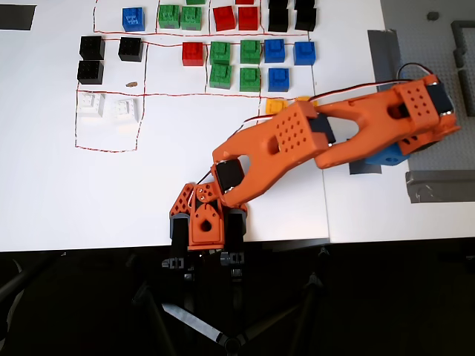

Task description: Grab the block and put it in the grey marker

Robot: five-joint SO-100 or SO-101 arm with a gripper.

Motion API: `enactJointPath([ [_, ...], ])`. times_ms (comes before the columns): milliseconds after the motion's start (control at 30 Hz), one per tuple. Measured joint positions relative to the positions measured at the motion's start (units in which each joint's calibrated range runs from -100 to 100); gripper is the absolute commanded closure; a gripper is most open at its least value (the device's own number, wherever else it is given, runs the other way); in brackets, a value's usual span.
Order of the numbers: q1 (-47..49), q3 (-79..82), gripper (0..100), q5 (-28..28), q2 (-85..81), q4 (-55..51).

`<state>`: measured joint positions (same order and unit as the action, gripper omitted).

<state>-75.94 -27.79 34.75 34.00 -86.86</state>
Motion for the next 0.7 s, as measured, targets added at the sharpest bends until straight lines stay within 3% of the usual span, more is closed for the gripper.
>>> enactJointPath([
  [267,-1.24,-3.60,93,0.00,4.70,0.00],
  [500,-2.03,-3.60,71,0.98,4.70,-0.64],
  [700,-2.03,-3.87,62,2.30,4.70,-3.84],
])
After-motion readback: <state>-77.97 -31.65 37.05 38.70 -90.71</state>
